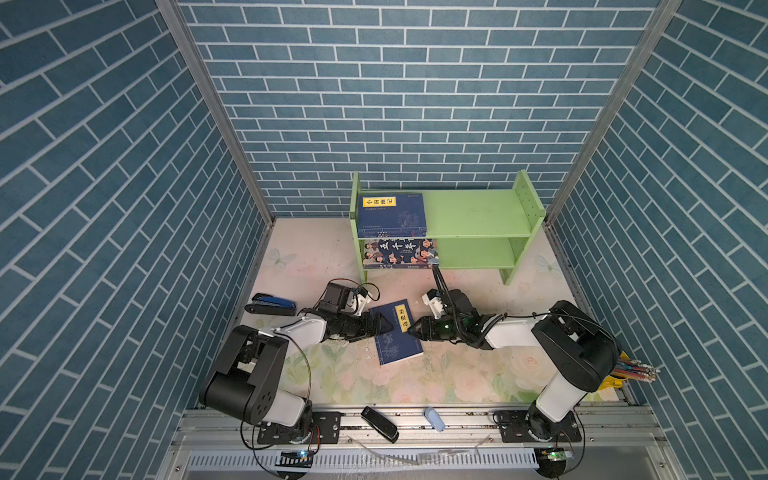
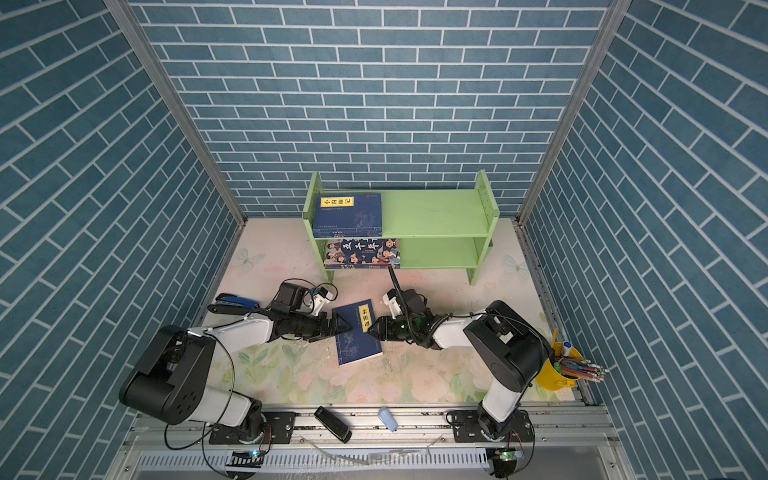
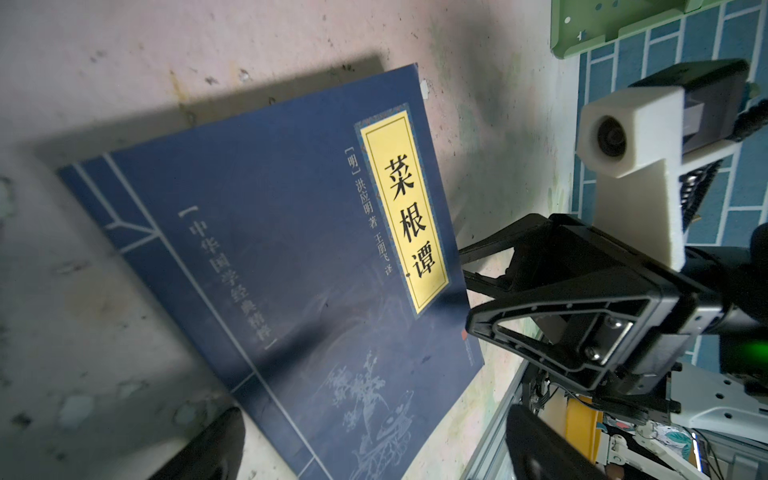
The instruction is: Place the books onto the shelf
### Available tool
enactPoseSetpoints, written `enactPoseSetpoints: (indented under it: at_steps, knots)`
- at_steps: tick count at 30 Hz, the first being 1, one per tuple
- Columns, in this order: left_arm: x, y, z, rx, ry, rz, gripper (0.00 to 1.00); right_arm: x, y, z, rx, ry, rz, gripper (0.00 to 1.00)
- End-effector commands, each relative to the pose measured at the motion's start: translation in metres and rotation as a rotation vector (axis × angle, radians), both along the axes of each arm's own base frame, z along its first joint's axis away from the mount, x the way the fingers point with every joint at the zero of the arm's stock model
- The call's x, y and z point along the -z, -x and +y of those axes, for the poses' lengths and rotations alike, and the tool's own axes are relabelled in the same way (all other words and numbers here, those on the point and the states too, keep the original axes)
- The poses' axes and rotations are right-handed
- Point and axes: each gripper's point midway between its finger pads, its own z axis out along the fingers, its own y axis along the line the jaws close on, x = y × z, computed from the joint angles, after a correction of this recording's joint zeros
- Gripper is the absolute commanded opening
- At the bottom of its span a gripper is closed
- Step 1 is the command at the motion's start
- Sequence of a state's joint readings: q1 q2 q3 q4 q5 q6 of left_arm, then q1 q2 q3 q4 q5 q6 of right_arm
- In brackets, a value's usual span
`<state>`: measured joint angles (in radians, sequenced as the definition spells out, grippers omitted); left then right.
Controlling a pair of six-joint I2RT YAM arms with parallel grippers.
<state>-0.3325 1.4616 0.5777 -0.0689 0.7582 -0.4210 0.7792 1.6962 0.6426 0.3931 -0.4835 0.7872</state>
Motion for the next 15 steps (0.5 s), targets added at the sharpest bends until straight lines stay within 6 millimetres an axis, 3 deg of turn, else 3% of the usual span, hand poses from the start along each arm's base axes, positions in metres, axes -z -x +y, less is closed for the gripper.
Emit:
enactPoseSetpoints:
  at_steps: [1,9,15]
  knots:
    - [0.015,0.006,0.01,0.016,-0.086,0.005,1.0,0.009,0.007,-0.002,-0.001,0.025,0.058,0.51]
    - [0.012,0.013,-0.006,0.047,0.024,0.043,1.0,-0.005,0.007,0.011,-0.019,-0.054,0.072,0.48]
    - [0.005,0.014,-0.01,0.056,0.053,0.029,1.0,-0.014,0.009,0.014,-0.027,-0.072,0.064,0.37]
